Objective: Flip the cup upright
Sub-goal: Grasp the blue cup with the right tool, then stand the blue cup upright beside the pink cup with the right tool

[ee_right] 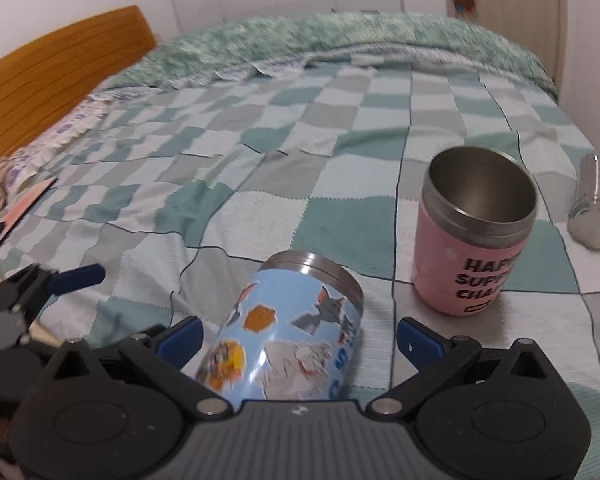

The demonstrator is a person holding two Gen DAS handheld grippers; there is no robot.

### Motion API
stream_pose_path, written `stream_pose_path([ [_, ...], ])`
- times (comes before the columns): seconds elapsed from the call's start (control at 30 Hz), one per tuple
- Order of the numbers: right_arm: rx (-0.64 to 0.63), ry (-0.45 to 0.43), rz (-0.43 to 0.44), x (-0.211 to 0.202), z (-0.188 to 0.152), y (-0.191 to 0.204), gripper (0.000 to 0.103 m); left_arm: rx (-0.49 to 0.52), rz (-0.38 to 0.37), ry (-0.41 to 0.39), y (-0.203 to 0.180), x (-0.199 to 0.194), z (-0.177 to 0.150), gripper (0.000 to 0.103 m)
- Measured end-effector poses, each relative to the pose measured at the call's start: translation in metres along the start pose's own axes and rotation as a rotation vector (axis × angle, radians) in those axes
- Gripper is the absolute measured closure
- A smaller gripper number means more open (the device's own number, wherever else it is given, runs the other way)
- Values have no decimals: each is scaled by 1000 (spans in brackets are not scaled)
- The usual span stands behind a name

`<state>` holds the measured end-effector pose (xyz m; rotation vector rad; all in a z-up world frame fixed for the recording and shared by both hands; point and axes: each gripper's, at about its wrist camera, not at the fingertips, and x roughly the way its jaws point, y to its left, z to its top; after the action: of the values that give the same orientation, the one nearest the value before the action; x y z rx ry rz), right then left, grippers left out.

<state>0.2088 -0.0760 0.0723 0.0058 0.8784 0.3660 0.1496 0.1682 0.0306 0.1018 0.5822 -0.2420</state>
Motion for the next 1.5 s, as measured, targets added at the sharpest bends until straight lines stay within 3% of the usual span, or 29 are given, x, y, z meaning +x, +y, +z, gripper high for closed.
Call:
stream_pose_path([
  [0.33, 110, 206, -86, 58, 28, 12, 1, -20, -20, -2, 20, 10, -10, 0],
  [0.53, 131, 279, -137, 75, 32, 10, 17, -31, -35, -22, 24, 8, -10, 0],
  [0.7, 90, 178, -69, 48, 27, 9, 18, -31, -38, -29, 23, 5, -10, 0],
  [1.0, 54, -118, 35, -15, 12, 0, 19, -32, -24, -33, 19, -5, -11, 0],
  [1.27, -82, -354, -6, -20, 23, 15, 19, -50, 9, -31, 20, -9, -10, 0],
  [1.5, -183, -367, -84, 19, 27, 28, 19, -64, 20, -22, 20, -3, -9, 0],
])
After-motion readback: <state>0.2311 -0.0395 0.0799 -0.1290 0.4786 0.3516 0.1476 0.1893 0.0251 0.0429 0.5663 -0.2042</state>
